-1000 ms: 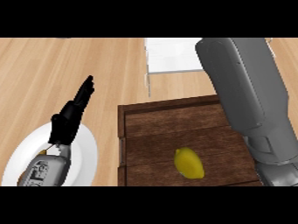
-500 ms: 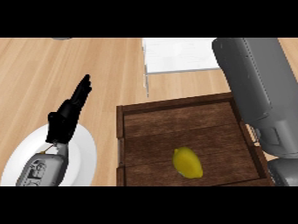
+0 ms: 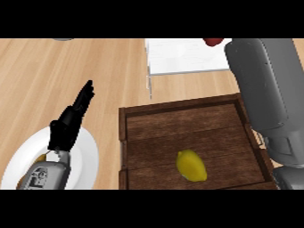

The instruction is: Pick the bell pepper from the tray and place it in the tiered shelf

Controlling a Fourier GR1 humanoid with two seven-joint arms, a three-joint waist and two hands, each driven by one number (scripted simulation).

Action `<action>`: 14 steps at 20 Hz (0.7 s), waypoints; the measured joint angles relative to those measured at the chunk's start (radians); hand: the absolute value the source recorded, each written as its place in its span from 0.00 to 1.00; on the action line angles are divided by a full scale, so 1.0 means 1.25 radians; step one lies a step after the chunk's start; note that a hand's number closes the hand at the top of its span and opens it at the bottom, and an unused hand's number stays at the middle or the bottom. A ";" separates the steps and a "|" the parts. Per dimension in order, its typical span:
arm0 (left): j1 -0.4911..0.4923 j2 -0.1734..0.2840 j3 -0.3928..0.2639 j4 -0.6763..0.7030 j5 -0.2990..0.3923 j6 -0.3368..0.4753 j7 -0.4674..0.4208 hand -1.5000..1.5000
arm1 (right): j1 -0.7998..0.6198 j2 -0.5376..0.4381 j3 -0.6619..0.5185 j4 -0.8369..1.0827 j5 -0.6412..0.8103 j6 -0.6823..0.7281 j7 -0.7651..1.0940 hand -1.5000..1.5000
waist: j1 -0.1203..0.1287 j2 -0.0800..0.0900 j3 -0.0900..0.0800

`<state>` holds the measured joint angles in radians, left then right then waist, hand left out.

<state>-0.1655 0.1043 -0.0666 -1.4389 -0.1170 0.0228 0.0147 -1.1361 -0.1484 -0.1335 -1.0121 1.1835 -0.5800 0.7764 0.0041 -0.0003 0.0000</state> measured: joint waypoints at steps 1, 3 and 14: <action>-0.008 0.000 0.004 0.007 0.001 -0.001 0.001 0.50 | 0.005 0.003 -0.002 -0.012 -0.014 -0.002 -0.005 0.00 | -0.001 0.000 0.000; -0.016 0.006 0.014 0.016 0.006 -0.009 -0.001 0.50 | 0.002 0.004 -0.006 -0.039 -0.040 0.011 -0.010 0.00 | -0.001 0.000 0.000; -0.002 -0.005 0.005 -0.021 -0.002 -0.006 0.022 0.50 | -0.025 -0.017 -0.064 -0.169 -0.154 0.002 -0.013 0.00 | -0.001 -0.001 0.000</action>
<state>-0.1677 0.0974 -0.0604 -1.4654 -0.1198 0.0148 0.0424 -1.1671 -0.1696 -0.2133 -1.2231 0.9905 -0.5774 0.7598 0.0026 -0.0017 0.0001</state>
